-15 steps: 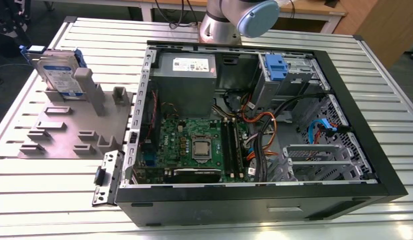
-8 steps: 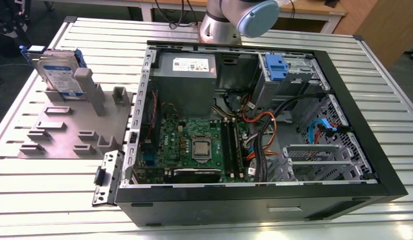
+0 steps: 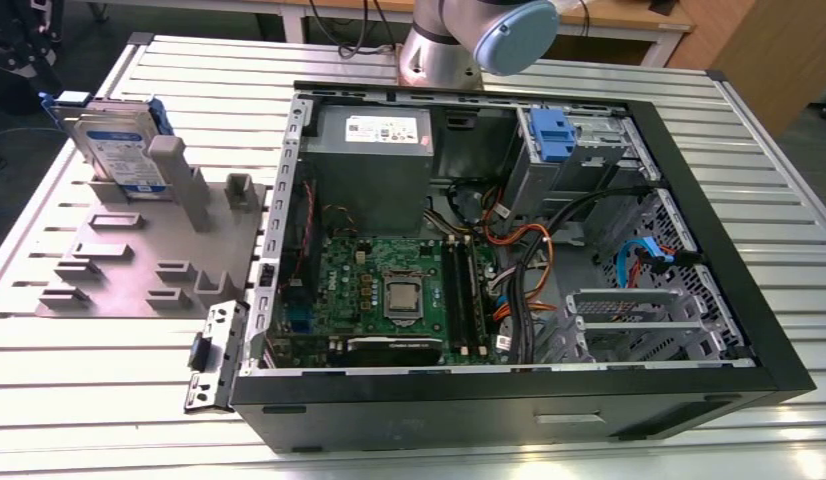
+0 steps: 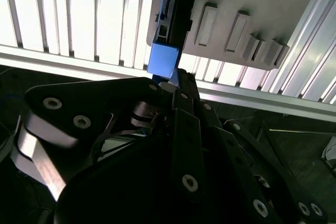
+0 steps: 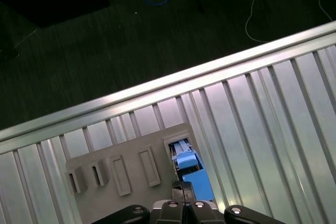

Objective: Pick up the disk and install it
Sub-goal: 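Pick up the disk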

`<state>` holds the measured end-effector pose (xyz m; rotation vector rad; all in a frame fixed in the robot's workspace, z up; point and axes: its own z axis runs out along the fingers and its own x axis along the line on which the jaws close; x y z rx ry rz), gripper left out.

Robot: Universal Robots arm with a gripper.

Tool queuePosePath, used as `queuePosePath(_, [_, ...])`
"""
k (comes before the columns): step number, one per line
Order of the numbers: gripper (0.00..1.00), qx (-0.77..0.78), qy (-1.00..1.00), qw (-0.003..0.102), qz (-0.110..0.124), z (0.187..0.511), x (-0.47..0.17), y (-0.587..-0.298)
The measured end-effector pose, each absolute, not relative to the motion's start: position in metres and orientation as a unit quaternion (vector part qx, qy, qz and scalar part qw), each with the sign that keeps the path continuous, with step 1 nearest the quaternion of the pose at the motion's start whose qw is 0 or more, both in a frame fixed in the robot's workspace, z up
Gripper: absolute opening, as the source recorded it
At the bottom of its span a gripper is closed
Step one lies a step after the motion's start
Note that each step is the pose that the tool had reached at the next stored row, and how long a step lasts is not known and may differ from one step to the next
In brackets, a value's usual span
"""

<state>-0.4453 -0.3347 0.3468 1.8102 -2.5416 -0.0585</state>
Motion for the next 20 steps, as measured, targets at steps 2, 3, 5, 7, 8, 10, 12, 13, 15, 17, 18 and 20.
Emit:
queuePosePath(2, [0.11,0.580,-0.814,0.010,-0.019,0.347,-0.445,-0.335])
queuePosePath(3, [0.11,0.580,-0.814,0.010,-0.019,0.346,-0.445,-0.335])
queuePosePath(5, [0.11,0.580,-0.814,0.010,-0.019,0.346,-0.445,-0.335])
queuePosePath(7, [0.11,0.583,-0.812,0.010,-0.019,0.345,-0.445,-0.334])
queuePosePath(8, [0.11,0.586,-0.810,0.010,-0.019,0.345,-0.445,-0.334])
queuePosePath(10, [0.11,0.594,-0.805,0.011,-0.019,0.345,-0.445,-0.334])
queuePosePath(12, [0.11,0.595,-0.803,0.011,-0.019,0.345,-0.445,-0.334])
queuePosePath(13, [0.11,0.596,-0.803,0.011,-0.019,0.345,-0.444,-0.333])
queuePosePath(15, [0.11,0.596,-0.803,0.011,-0.018,0.345,-0.443,-0.331])
queuePosePath(17, [0.11,0.596,-0.803,0.011,-0.018,0.345,-0.442,-0.329])
queuePosePath(18, [0.11,0.596,-0.803,0.011,-0.018,0.345,-0.442,-0.327])
queuePosePath(20, [0.11,0.596,-0.803,0.012,-0.016,0.344,-0.442,-0.324])
